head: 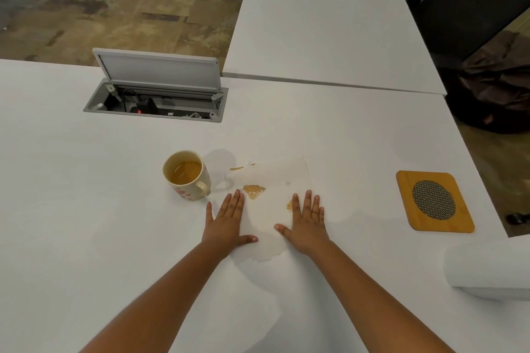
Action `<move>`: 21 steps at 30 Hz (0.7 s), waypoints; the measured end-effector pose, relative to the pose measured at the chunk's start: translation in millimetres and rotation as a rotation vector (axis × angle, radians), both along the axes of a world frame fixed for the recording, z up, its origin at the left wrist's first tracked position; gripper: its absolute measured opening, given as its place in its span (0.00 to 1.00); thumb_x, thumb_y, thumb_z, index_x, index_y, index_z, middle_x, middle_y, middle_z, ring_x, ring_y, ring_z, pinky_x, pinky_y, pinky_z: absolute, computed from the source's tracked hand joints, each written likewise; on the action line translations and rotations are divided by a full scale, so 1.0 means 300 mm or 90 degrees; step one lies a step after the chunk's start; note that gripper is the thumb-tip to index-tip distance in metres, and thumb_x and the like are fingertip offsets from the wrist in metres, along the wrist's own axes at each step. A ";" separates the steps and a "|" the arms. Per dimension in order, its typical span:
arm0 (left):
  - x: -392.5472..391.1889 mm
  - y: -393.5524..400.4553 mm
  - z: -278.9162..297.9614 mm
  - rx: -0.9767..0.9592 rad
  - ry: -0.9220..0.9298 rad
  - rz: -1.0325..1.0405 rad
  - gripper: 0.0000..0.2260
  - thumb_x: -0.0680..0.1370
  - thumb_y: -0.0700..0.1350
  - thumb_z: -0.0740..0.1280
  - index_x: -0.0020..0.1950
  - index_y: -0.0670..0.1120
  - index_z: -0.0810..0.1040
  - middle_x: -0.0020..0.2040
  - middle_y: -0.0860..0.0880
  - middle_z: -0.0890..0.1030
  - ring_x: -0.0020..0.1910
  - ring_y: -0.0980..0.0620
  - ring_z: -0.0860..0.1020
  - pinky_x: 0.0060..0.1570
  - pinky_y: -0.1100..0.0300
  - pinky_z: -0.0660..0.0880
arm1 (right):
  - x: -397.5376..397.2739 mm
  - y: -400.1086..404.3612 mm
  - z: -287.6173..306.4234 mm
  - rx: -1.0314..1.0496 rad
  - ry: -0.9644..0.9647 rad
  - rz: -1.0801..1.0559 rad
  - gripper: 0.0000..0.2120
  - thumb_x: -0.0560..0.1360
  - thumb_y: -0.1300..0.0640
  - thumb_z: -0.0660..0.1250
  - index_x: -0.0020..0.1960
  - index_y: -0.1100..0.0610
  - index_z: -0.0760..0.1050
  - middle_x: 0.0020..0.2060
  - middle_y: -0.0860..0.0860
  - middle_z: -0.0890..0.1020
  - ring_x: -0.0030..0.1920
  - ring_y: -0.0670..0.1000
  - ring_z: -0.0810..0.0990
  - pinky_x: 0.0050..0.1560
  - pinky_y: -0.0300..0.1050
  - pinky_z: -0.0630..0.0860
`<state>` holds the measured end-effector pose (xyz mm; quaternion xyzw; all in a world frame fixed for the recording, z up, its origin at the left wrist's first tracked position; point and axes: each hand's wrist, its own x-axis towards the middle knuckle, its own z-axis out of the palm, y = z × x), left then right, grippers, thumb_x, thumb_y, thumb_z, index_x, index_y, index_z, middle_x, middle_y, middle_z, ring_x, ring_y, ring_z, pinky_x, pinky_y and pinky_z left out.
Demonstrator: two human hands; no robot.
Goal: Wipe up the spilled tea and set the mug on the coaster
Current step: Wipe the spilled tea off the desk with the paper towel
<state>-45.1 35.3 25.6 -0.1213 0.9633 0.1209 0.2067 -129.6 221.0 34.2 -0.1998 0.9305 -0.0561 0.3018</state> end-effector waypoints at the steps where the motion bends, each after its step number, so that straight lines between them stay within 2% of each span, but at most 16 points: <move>1: 0.000 -0.001 -0.004 0.004 0.000 0.000 0.47 0.70 0.70 0.55 0.73 0.47 0.32 0.76 0.50 0.37 0.75 0.51 0.37 0.70 0.41 0.35 | 0.000 0.000 -0.003 -0.002 0.002 0.001 0.43 0.75 0.34 0.51 0.73 0.55 0.30 0.72 0.59 0.29 0.72 0.60 0.27 0.72 0.55 0.32; 9: 0.004 0.000 0.000 0.010 0.008 0.006 0.47 0.70 0.70 0.56 0.73 0.47 0.33 0.76 0.50 0.38 0.75 0.51 0.38 0.70 0.42 0.36 | 0.003 0.007 -0.002 -0.019 0.007 -0.002 0.43 0.75 0.34 0.52 0.74 0.54 0.31 0.73 0.58 0.30 0.72 0.59 0.27 0.72 0.54 0.32; 12: -0.011 0.008 0.024 0.021 0.013 0.014 0.47 0.70 0.68 0.59 0.73 0.47 0.33 0.76 0.49 0.38 0.75 0.49 0.40 0.71 0.44 0.37 | -0.020 0.014 0.018 -0.023 -0.015 -0.020 0.38 0.76 0.35 0.49 0.75 0.53 0.36 0.74 0.57 0.34 0.74 0.58 0.33 0.73 0.54 0.36; 16: -0.046 -0.002 0.060 0.032 0.047 0.033 0.47 0.71 0.65 0.62 0.73 0.46 0.34 0.76 0.47 0.38 0.76 0.48 0.41 0.72 0.46 0.41 | -0.088 0.000 0.064 -0.052 0.029 -0.035 0.30 0.80 0.41 0.46 0.76 0.55 0.45 0.76 0.56 0.45 0.76 0.55 0.41 0.75 0.50 0.41; 21: -0.126 -0.012 0.070 0.001 -0.010 -0.015 0.49 0.70 0.65 0.64 0.73 0.44 0.35 0.76 0.47 0.37 0.75 0.48 0.38 0.72 0.46 0.38 | -0.152 -0.084 0.080 -0.069 0.068 0.043 0.25 0.82 0.51 0.46 0.76 0.57 0.44 0.77 0.55 0.46 0.76 0.55 0.43 0.75 0.49 0.43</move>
